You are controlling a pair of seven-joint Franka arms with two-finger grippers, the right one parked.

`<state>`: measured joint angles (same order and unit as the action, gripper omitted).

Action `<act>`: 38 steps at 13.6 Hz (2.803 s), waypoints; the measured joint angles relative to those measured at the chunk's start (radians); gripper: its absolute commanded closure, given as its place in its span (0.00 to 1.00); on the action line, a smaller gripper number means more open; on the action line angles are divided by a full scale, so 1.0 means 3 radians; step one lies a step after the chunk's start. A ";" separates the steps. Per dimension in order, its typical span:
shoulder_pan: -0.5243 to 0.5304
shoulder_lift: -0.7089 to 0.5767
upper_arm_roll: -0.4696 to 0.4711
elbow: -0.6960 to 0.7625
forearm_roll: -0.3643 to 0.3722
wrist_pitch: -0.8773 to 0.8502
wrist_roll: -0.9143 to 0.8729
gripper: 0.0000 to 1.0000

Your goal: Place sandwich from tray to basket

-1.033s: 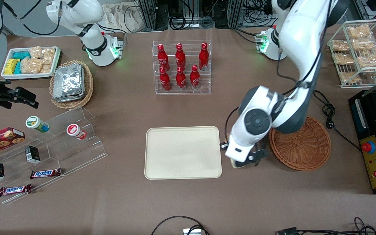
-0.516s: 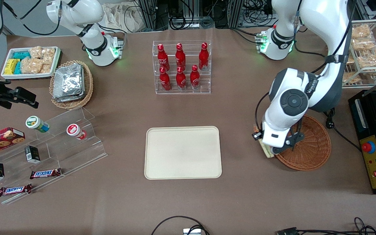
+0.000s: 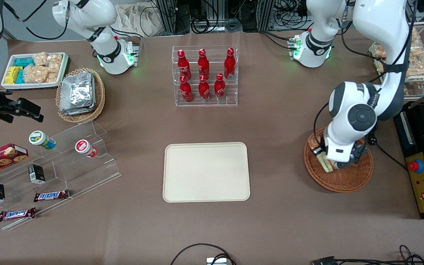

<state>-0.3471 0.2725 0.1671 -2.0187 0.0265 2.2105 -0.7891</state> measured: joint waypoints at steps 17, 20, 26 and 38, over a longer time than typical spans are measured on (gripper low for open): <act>-0.0029 0.0206 0.0656 -0.0125 -0.1160 0.0344 0.0058 0.86; -0.0030 0.0206 0.0655 -0.0145 -0.1159 0.0377 0.0160 0.78; -0.0028 0.0235 0.0656 -0.0152 -0.1152 0.0386 0.0406 0.01; -0.0033 -0.0048 0.0677 0.1300 -0.0550 -0.2072 0.1671 0.00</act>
<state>-0.3570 0.2581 0.3703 -1.6286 -0.1386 1.5889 -0.2879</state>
